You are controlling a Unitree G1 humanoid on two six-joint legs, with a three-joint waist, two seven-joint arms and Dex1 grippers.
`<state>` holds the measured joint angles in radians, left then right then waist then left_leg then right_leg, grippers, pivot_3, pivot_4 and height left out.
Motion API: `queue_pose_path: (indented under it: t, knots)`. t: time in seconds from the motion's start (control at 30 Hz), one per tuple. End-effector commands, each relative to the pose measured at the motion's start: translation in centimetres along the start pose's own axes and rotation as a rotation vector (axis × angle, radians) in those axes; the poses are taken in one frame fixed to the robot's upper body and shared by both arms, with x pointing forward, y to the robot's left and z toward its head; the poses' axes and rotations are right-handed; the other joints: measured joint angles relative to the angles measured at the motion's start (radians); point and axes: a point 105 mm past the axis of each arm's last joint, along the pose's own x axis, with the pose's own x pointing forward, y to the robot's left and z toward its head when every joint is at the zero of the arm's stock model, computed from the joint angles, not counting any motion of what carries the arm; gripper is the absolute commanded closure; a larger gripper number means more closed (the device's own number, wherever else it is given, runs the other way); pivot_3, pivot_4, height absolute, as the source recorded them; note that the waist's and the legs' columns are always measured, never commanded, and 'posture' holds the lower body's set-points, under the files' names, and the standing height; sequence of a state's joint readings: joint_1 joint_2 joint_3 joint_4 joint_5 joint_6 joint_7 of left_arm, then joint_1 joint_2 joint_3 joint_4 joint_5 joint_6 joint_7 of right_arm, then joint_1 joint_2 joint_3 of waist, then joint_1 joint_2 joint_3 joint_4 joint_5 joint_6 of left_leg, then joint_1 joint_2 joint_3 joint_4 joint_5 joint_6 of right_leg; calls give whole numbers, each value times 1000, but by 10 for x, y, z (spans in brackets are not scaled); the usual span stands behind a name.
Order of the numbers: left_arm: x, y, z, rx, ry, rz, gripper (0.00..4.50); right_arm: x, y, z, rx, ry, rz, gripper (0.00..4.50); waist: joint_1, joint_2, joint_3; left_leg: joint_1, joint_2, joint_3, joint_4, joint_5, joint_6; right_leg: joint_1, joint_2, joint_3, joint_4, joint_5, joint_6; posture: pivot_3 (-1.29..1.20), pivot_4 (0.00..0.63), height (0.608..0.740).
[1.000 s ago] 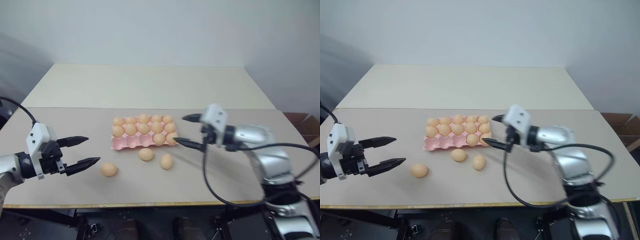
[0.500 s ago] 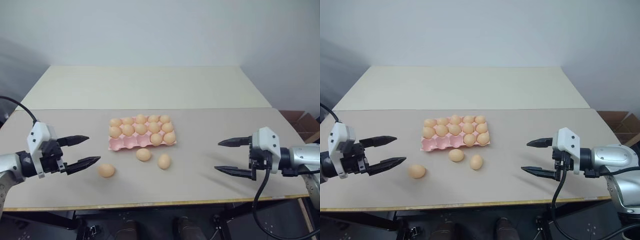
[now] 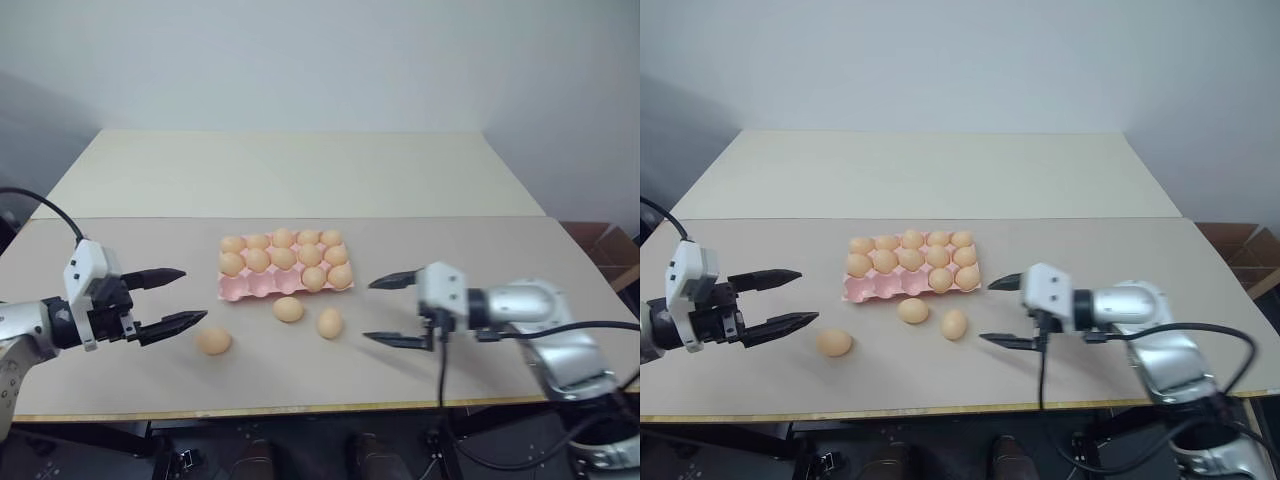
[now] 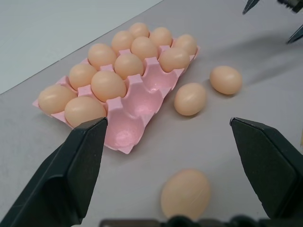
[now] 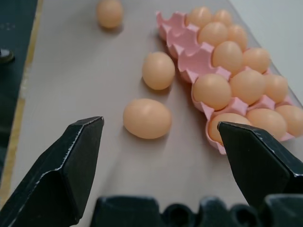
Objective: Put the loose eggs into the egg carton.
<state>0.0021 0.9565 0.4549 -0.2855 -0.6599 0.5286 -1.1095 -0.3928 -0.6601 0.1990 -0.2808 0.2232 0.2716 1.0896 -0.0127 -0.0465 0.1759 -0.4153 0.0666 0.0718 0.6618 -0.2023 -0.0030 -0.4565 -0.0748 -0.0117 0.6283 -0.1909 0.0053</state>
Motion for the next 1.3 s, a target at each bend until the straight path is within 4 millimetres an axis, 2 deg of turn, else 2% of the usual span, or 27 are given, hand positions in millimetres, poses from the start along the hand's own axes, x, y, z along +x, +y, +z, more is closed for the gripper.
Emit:
queue_pose_path:
  t: [0.03, 0.13, 0.3, 0.4, 0.5, 0.57, 0.67, 0.73, 0.83, 0.9, 1.07, 1.27, 1.3]
  knots:
    - [-1, 2, 7, 41, -11, 8, 0, 24, -6, 2, -30, 1, -11, 43, 0, 0, 0, 0, 0, 0, 0, 0, 0, 0, 0, 0, 0, 0, 0, 0, 150, 740]
    - [-2, 2, 8, 42, -15, 13, 0, 40, -6, -3, 1, 8, -9, 43, 1, 0, 0, 0, 0, 0, 0, 0, 0, 0, 0, 0, 1, 0, 0, 0, 150, 740]
    - [-5, 0, 6, 40, -13, 25, 0, 53, -1, -17, 34, 69, -15, 43, 1, 0, 0, 0, 0, 0, 0, 0, 0, 0, 0, 0, 0, 1, 1, 0, 150, 740]
    - [-7, 0, 5, 39, -10, 31, 0, 57, 2, -23, 53, 89, -21, 657, 0, 0, 0, 0, 0, 0, 0, 0, 0, 0, 0, -1, 1, 1, 1, 0, 150, 740]
    - [-7, -1, 5, 39, -10, 34, 0, 58, 0, -22, 55, 88, -37, 1694, 0, 0, 0, 1, 1, 0, 0, 0, 0, 0, 1, -1, 1, 0, 0, 0, 150, 740]
    - [-8, -1, 5, 40, -10, 35, 0, 56, -3, -19, 68, 71, -57, 1960, 0, 0, 0, 1, 0, 0, 0, 0, 0, 0, 0, -1, 1, 0, 0, 0, 150, 740]
    - [-9, 0, 5, 41, -9, 38, 0, 48, -7, -6, 56, 33, -73, 2046, 0, 0, 0, 0, 0, 0, 0, 0, 0, 0, 0, -1, 1, 0, 0, 0, 150, 740]
    - [-10, 0, 5, 41, -8, 40, 0, 44, -13, 14, 40, -23, -70, 2046, 1, 0, 0, 0, 0, 0, 0, 0, 0, 0, 0, -1, 1, 0, 0, 0, 150, 740]
    - [-10, 0, 5, 40, -6, 39, 0, 50, -23, 36, 17, -74, -84, 2046, -4, 0, 0, 1, 1, 0, 0, 0, 0, 0, 0, 0, 1, 0, 0, 0, 150, 740]
    - [-9, 1, 6, 42, -8, 37, 0, 62, -37, 47, 29, -98, -113, 2046, -7, 0, 0, 2, 1, 0, 0, 0, 0, 0, 1, -1, 2, 0, 0, 0, 150, 740]
    - [-7, 1, 8, 47, -13, 37, 0, 90, -60, 40, 43, -30, -170, 2046, -4, 0, 0, 1, 2, -1, 0, 0, 0, 0, 3, -1, 2, 2, 1, 0, 150, 740]
    - [-10, -1, 6, 42, -8, 45, 0, 101, -62, 37, 40, -5, -162, 2046, -2, 0, 0, -2, 0, 0, 0, 0, 0, -1, 0, -1, 0, 5, -1, 0, 150, 740]
    - [-10, -1, 6, 41, -8, 45, 0, 104, -62, 38, 40, -6, -164, 1757, -2, 0, 0, -1, 0, 0, 0, 0, 0, -1, 0, -1, 0, 5, 0, 0, 150, 740]
